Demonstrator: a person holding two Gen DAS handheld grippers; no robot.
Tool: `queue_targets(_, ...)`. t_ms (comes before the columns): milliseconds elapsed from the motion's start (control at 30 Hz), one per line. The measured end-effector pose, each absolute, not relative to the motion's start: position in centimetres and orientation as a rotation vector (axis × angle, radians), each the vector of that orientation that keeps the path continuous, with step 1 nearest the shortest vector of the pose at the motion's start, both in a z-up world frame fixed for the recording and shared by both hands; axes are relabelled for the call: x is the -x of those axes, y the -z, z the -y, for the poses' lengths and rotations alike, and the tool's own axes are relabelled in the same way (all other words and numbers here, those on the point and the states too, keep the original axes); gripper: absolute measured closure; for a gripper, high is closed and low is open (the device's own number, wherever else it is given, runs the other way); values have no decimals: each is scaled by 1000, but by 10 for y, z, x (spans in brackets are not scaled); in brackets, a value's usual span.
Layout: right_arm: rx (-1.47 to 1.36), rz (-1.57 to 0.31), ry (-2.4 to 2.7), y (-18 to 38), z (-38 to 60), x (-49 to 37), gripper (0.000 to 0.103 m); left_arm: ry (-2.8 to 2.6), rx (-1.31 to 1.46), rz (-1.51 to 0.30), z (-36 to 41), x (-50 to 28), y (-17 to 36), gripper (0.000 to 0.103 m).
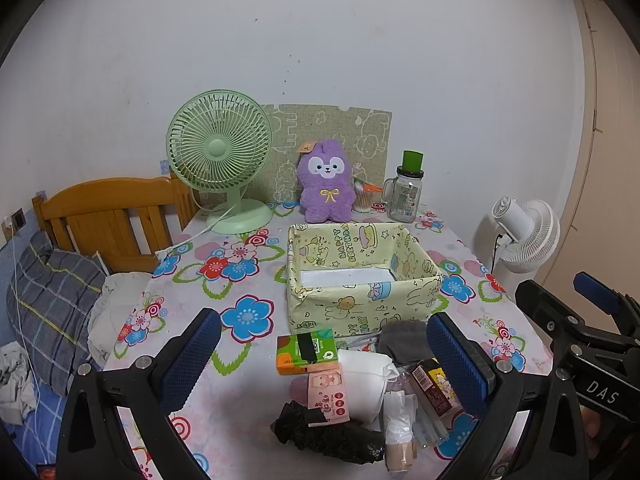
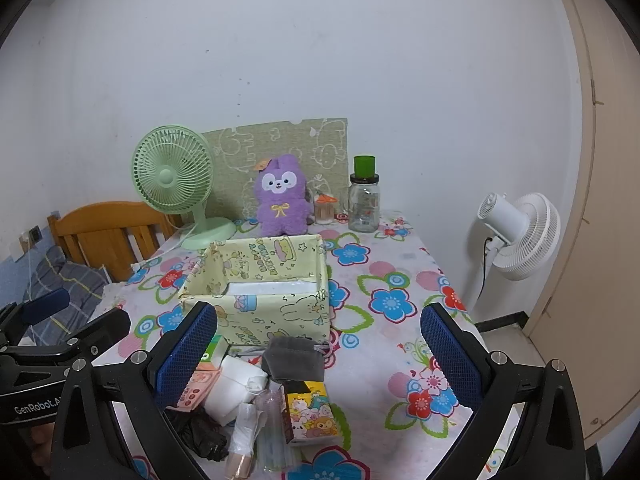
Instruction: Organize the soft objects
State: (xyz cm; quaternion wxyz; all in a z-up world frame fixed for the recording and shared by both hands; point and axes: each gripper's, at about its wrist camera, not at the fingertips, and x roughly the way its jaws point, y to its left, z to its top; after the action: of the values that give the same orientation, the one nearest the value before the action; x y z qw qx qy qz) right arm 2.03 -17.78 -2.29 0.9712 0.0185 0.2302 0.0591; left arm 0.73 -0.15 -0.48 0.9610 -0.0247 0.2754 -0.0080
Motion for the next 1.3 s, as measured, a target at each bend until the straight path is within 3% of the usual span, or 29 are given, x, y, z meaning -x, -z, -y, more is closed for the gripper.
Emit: queue_targets(1300, -67, -476, -140, 24, 179, -25, 0, 15, 42, -567, -2, -11, 12, 0)
